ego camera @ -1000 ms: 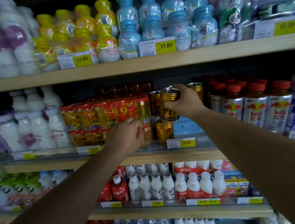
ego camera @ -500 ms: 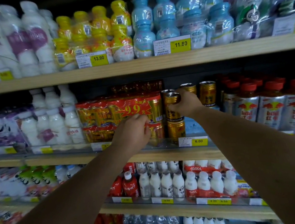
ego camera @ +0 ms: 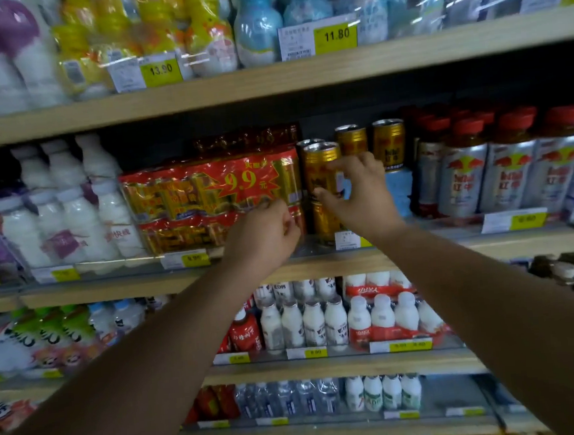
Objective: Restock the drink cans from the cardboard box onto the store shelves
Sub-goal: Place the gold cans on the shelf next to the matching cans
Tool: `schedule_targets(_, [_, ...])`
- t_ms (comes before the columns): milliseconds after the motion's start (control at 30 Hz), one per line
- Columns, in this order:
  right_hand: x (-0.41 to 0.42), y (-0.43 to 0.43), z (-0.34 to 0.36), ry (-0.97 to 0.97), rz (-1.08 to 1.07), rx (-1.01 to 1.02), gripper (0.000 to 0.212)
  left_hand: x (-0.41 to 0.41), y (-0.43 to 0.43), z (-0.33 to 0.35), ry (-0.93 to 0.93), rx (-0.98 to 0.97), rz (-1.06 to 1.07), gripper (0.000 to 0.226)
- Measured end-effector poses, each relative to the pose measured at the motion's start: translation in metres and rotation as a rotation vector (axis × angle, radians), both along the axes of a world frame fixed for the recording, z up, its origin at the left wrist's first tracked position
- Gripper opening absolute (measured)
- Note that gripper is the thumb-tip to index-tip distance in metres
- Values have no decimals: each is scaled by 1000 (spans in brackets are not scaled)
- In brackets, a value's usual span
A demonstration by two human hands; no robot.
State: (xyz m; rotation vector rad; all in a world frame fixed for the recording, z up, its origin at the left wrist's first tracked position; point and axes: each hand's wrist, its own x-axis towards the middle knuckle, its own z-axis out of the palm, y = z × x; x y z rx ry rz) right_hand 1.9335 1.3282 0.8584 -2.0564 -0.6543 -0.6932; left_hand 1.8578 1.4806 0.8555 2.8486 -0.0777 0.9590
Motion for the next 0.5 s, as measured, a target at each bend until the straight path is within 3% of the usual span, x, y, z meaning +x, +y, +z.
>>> schedule_targets(133, [-15, -14, -36, 100, 101, 86, 6, 6, -6, -40, -17, -65, -2, 31])
schedule_targets(300, [-33, -40, -119, 250, 70, 164, 12, -3, -24, -127, 72, -135, -39, 37])
schedule_targets(500, [-65, -77, -265, 517, 107, 88, 6, -32, -46, -269, 305, -209, -4, 45])
